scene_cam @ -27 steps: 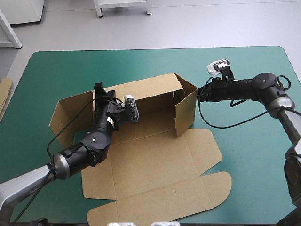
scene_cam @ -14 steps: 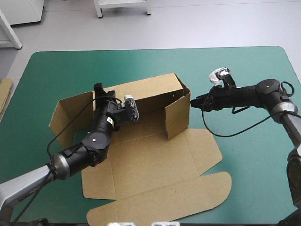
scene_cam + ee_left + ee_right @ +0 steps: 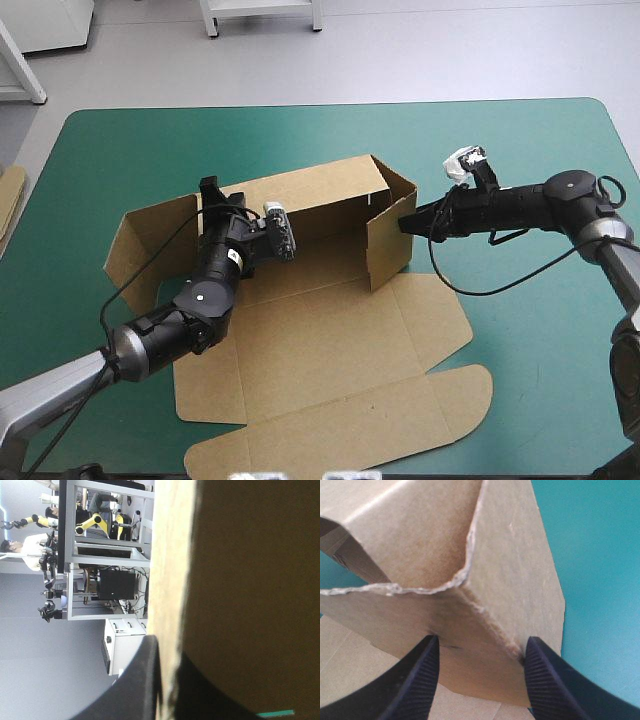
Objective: Fold the box
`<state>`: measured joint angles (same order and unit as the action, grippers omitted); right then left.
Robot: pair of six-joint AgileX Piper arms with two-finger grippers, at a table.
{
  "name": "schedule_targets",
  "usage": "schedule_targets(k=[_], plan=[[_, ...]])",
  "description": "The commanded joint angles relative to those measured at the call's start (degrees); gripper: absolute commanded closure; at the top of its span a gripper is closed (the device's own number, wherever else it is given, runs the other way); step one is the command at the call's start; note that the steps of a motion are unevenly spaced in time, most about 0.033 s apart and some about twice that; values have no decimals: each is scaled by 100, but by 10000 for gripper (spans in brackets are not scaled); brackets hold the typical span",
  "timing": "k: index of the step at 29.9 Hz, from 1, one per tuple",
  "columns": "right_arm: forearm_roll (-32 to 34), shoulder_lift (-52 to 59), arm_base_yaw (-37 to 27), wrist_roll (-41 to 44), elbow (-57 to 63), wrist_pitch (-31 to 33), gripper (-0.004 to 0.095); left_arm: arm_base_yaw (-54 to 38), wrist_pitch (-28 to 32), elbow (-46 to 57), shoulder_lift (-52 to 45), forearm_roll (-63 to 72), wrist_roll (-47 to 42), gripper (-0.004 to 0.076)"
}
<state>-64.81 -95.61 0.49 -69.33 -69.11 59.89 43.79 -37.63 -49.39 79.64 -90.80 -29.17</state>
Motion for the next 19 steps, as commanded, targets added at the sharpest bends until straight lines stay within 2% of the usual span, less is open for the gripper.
schedule_targets(k=[1,5,9,19], plan=[[-561,272,18,-291,30,52,408,26,12,-135,-141,58,-159,732],[-628,272,330,-438,76,-31,408,26,12,-135,-141,58,-159,733],[-416,272,590,-461,76,-338,408,26,12,-135,-141,58,-159,732],[-249,292,699,-301,76,-486,408,26,-8,-135,-141,58,-159,732]])
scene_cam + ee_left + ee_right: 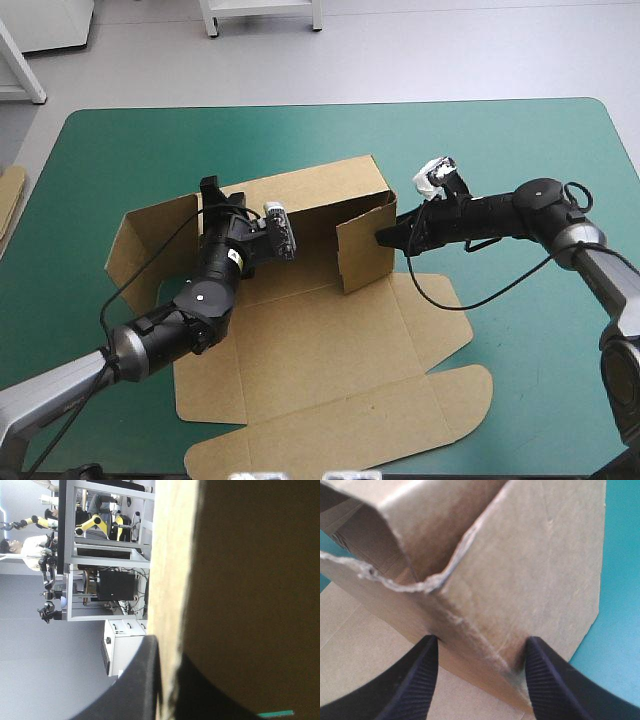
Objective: Fold the box
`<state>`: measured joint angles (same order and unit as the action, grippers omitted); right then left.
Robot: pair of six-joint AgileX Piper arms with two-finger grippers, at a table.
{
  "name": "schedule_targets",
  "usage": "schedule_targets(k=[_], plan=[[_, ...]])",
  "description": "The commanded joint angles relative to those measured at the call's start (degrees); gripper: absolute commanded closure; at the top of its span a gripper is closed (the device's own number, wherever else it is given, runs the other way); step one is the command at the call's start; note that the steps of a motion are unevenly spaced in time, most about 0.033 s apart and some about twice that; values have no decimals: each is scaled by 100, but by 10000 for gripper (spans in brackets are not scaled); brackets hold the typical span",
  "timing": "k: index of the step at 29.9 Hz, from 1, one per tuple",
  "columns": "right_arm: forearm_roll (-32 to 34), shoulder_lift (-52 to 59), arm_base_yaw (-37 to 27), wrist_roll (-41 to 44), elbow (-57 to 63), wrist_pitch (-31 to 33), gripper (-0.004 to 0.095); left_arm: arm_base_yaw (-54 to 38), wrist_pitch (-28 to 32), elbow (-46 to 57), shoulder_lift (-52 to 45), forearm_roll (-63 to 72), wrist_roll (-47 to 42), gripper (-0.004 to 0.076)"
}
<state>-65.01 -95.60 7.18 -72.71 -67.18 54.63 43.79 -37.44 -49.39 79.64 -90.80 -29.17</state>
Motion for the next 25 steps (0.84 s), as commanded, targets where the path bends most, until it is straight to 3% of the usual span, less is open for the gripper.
schedule_targets(k=[1,10,16,25], plan=[[-228,292,29,38,-117,24,408,26,-26,-135,-141,58,-159,733],[-66,483,187,346,-117,-274,411,26,-40,-135,-141,72,-199,733],[946,743,927,1023,-117,-1387,422,26,-40,-135,-141,157,-199,733],[1056,811,1167,1512,-58,-2006,422,26,-40,-135,-141,183,-199,733]])
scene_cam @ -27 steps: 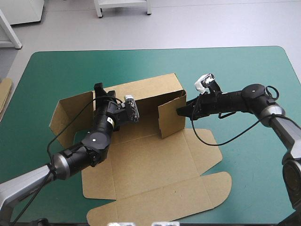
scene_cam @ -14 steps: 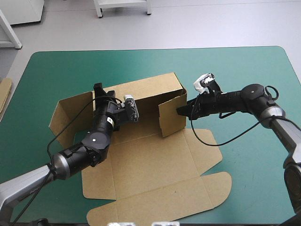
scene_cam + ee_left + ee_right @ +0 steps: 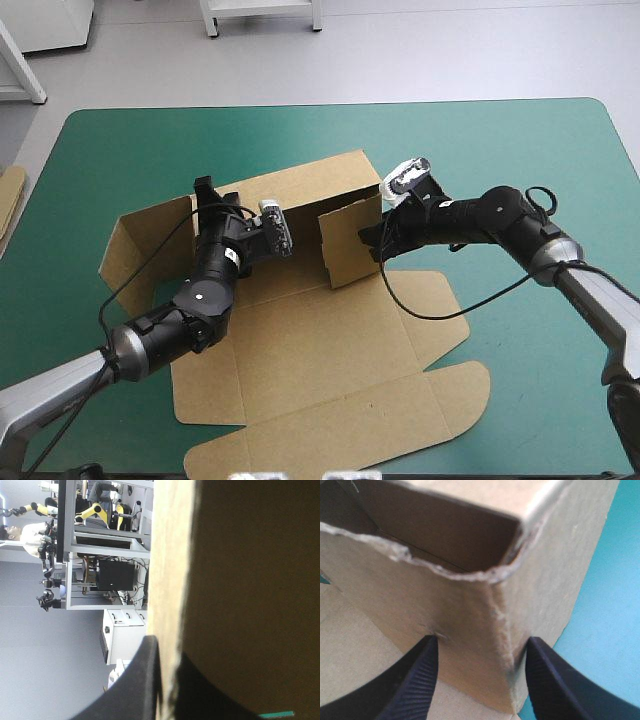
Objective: Fold the box
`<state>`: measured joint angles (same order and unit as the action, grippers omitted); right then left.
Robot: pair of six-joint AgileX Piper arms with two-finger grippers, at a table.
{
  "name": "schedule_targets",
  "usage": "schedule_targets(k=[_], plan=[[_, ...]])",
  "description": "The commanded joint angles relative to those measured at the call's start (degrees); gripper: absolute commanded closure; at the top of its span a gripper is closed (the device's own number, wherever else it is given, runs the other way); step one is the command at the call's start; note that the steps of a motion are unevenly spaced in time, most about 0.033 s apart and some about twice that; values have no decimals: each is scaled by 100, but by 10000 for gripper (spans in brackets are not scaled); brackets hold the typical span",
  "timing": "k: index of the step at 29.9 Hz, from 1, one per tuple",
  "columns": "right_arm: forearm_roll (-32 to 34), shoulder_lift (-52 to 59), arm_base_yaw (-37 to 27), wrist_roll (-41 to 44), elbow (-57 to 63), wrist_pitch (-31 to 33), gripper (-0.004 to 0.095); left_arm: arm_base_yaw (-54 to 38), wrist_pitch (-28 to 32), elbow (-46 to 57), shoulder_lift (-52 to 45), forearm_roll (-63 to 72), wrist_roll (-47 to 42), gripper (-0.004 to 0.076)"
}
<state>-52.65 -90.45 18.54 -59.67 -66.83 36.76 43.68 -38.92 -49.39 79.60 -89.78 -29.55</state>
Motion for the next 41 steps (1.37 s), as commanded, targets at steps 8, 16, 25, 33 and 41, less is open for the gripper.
schedule_targets(k=[8,16,25,33,41], plan=[[-134,378,259,221,113,-782,477,26,108,-135,-137,34,-161,733],[696,458,753,773,156,-1727,476,26,65,-135,-137,34,-161,733],[581,458,784,725,423,-2628,475,26,64,-135,-137,33,-254,733],[446,458,809,659,448,-2996,475,26,64,-135,-137,34,-254,733],[340,365,1384,488,448,-3745,477,26,62,-135,-137,56,-254,733]])
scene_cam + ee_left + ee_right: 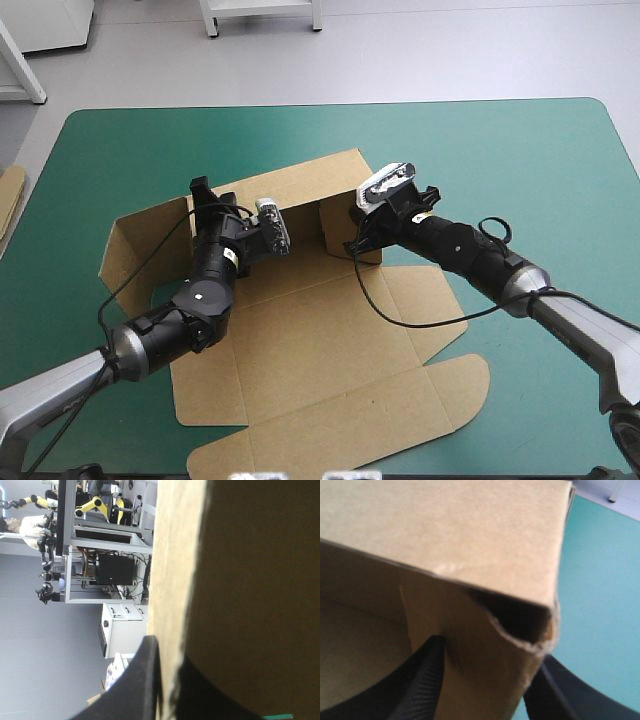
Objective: Fold the box
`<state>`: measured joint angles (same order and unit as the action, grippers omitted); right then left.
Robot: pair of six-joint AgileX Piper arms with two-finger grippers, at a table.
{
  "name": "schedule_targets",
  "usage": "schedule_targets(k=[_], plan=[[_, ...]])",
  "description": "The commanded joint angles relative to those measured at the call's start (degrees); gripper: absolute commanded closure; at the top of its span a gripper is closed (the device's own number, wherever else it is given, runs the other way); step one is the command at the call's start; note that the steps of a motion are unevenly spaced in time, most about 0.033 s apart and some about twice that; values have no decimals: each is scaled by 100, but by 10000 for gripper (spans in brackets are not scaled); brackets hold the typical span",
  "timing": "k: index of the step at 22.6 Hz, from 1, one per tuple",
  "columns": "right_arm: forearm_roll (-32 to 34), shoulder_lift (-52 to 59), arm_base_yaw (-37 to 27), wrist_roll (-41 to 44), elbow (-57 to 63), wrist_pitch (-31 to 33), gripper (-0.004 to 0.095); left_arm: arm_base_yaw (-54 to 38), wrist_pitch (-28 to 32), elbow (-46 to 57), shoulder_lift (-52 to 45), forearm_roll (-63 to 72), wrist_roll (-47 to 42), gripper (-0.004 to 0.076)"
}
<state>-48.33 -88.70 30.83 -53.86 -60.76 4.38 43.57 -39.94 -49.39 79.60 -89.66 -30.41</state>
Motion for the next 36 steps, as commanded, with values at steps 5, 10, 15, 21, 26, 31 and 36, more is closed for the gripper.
schedule_targets(k=[5,10,15,21,26,31,36], plan=[[-221,-11,185,-79,-147,-686,480,37,138,-135,-137,44,-168,733],[-251,-62,185,-90,-147,-715,694,37,109,-135,-137,44,-168,733],[-336,-62,185,-90,-135,-359,927,37,83,-135,-137,44,-168,733],[-361,-51,173,-77,52,-438,907,37,83,-135,-137,84,-157,733],[-361,-51,173,-77,52,-438,907,89,85,-135,-160,170,-157,671],[-370,-51,173,-77,52,-479,907,484,-246,-135,-252,377,-145,426],[-385,-51,173,-65,52,-514,908,784,-662,-135,-252,626,-36,386]])
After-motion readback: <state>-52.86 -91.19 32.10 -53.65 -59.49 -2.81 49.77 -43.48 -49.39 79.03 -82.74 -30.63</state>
